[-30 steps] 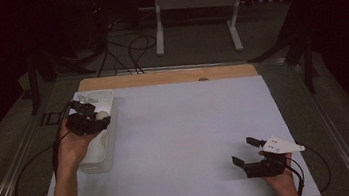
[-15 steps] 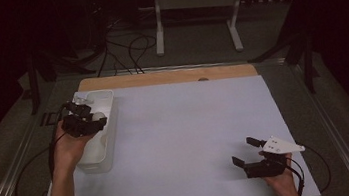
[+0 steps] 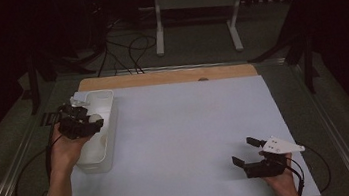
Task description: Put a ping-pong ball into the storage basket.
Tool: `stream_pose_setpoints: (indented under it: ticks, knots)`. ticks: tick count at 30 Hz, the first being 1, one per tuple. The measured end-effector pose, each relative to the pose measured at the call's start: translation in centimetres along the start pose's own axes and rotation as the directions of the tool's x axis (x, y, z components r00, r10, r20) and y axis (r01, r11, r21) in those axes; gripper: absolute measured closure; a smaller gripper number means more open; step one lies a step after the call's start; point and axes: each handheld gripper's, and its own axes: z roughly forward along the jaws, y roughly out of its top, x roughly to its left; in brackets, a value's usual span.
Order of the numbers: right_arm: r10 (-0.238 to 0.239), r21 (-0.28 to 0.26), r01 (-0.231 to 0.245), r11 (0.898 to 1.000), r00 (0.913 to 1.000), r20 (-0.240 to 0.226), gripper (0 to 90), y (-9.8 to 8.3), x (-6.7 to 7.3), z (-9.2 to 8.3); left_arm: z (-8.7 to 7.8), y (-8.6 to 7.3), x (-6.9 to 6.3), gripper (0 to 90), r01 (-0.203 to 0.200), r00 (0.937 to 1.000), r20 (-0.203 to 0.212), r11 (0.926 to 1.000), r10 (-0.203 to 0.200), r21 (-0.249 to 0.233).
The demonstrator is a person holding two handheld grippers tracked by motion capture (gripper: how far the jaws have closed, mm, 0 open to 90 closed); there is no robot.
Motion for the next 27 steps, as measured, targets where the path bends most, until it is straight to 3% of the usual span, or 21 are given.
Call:
stream_pose_setpoints:
  ticks: [27]
  knots:
    - [0.004, 0.002, -0.004, 1.0, 1.0, -0.001, 8.2, 0.0, 0.1, 0.1, 0.0, -1.2, 1.1, 51.0, 0.02, 0.9998, -0.008, 0.9997, -0.02, 0.011]
